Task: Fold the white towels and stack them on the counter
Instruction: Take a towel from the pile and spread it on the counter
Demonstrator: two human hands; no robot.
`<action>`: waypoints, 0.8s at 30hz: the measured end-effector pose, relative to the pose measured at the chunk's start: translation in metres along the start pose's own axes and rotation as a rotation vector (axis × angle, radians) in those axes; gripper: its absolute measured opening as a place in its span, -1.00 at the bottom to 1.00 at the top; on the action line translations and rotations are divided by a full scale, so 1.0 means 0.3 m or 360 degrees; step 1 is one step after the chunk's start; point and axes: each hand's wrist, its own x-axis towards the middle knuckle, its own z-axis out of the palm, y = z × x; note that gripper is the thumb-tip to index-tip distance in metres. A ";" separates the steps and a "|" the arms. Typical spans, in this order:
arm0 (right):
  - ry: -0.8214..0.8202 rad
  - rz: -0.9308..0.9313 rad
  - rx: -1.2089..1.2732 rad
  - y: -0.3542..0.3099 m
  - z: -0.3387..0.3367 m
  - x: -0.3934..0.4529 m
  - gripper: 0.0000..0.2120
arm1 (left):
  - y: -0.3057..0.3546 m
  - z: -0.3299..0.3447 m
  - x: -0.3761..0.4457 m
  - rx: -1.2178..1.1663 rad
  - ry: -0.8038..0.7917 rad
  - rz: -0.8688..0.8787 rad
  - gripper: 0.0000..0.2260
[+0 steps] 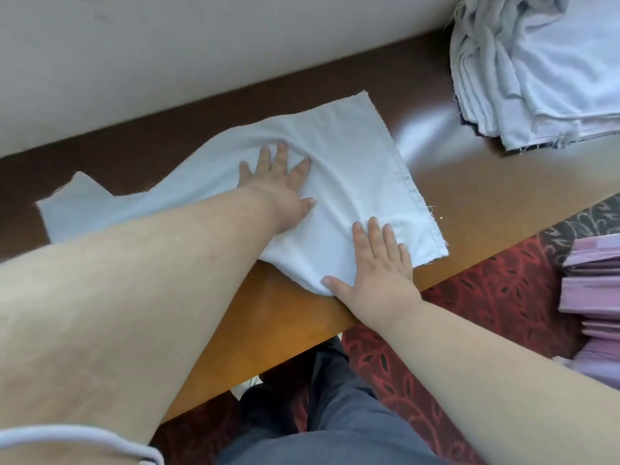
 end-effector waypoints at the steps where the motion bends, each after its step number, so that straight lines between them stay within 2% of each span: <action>1: -0.0004 0.0018 0.0040 0.000 -0.012 0.006 -0.03 | 0.009 -0.016 0.022 0.0015 0.0004 0.0023 -0.34; 4: 0.0188 0.0028 0.0288 0.008 -0.080 0.057 -0.19 | 0.040 -0.031 0.030 -0.0107 0.0130 0.0015 -0.37; 6: 0.0300 -0.0019 0.0299 0.023 -0.127 0.125 -0.33 | 0.062 0.005 -0.023 -0.0164 0.0391 0.0067 -0.45; 7: 0.0264 -0.0044 0.0249 0.033 -0.147 0.165 -0.37 | 0.070 0.030 -0.059 -0.0173 0.0502 0.0099 -0.49; 10: -0.0013 -0.0054 -0.0012 0.076 -0.183 0.264 -0.32 | 0.061 0.086 -0.167 -0.0284 0.0553 0.0100 -0.52; 12: -0.0008 -0.0010 -0.0065 0.090 -0.198 0.289 -0.28 | 0.020 0.098 -0.231 -0.0407 0.0619 0.0094 -0.53; 14: 0.0103 0.0078 0.0043 0.061 -0.219 0.288 -0.30 | -0.063 0.086 -0.299 -0.0532 0.0823 0.0048 -0.55; 16: 0.0185 0.0064 0.0140 -0.035 -0.238 0.278 -0.38 | -0.196 0.078 -0.372 -0.0637 0.1109 -0.0173 -0.58; 18: 0.0184 -0.0185 0.0104 -0.198 -0.241 0.257 -0.44 | -0.363 0.091 -0.444 -0.0811 0.1256 -0.0643 -0.58; 19: 0.0159 -0.0350 0.0102 -0.296 -0.237 0.240 -0.46 | -0.443 0.107 -0.480 -0.0955 0.1214 -0.0923 -0.55; 21: 0.0113 -0.0655 0.0176 -0.505 -0.236 0.208 -0.49 | -0.559 0.150 -0.535 -0.1474 0.0961 -0.1392 -0.46; 22: 0.0098 -0.0784 0.0217 -0.612 -0.240 0.201 -0.50 | -0.594 0.175 -0.552 -0.1797 0.0817 -0.1514 -0.44; 24: 0.0009 -0.0945 0.0336 -0.790 -0.252 0.201 -0.52 | -0.611 0.206 -0.564 -0.2159 0.0599 -0.1463 -0.47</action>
